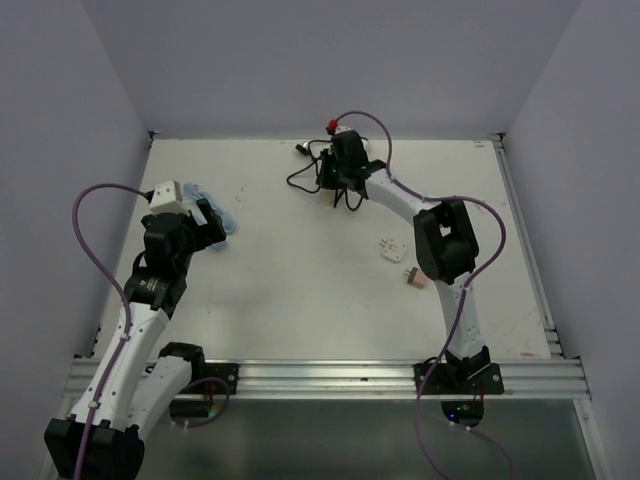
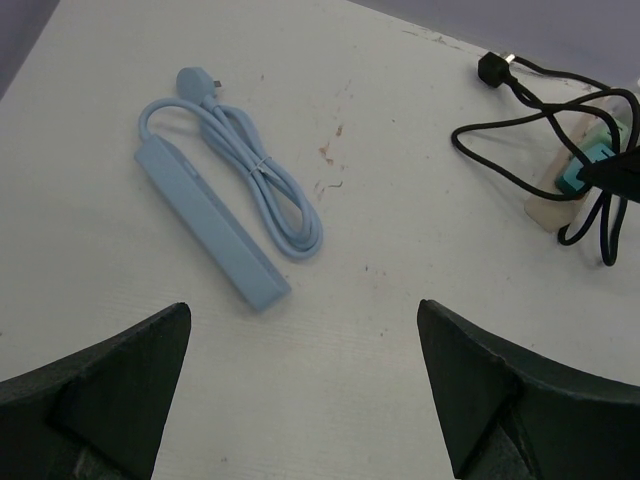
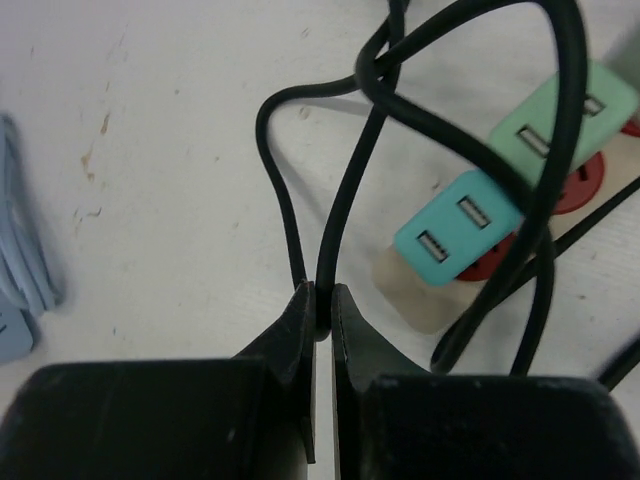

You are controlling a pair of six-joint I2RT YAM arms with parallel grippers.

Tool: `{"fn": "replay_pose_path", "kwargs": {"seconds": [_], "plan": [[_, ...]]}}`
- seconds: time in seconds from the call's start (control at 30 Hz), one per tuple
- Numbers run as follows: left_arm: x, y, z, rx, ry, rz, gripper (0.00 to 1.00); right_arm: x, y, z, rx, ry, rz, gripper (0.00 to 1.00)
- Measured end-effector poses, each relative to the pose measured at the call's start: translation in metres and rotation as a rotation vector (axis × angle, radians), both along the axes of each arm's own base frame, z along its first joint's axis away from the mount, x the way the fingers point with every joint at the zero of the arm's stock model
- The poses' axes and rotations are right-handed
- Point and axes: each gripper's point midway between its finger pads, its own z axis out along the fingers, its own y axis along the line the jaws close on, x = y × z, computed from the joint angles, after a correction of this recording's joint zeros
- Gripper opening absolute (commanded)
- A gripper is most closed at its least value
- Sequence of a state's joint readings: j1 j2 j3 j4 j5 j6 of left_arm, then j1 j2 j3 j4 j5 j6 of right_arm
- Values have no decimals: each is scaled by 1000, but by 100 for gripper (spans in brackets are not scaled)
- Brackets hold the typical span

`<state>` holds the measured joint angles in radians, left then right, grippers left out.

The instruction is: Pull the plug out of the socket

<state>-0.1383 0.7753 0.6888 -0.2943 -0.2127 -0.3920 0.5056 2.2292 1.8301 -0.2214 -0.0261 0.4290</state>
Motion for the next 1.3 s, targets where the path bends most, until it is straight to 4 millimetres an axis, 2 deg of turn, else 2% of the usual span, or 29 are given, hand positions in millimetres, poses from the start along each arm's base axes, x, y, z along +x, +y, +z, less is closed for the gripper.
{"fn": "replay_pose_path", "kwargs": {"seconds": [0.13,0.27,0.37,0.5,0.57,0.6,0.67,0.7,0.73,0.8,0.87,0.97,1.13,1.2,1.3], "plan": [[0,0,0,0,2,0,98,-30,25,3,-15,1,121,0],[0,0,0,0,1,1,98,-68,49,17,-34,-21,255,0],[0,0,-1,0,2,0,99,-100,61,26,-54,-30,352,0],[0,0,-1,0,2,0,99,-155,75,37,-38,-19,510,0],[0,0,-1,0,2,0,98,-174,76,40,-32,-16,556,8],[0,0,-1,0,3,0,98,-181,75,41,-37,-15,567,19],[0,0,-1,1,4,0,98,-190,70,38,-50,-10,571,32],[0,0,-1,1,5,0,98,-191,66,34,-63,-5,561,37],[1,0,-2,1,6,0,98,-190,61,30,-79,2,546,49],[1,0,-2,1,8,0,98,-185,49,20,-114,16,501,56],[1,0,-2,1,9,0,98,-180,38,14,-140,29,461,60],[1,0,-3,1,9,0,98,-159,17,13,-163,29,370,61],[1,-1,-3,0,10,-2,99,-111,-35,20,-160,21,196,61],[1,-1,-3,0,11,-4,98,-84,-56,30,-144,2,129,61],[1,-1,-3,-1,11,-5,98,-44,-79,40,-111,-33,65,61]]}}
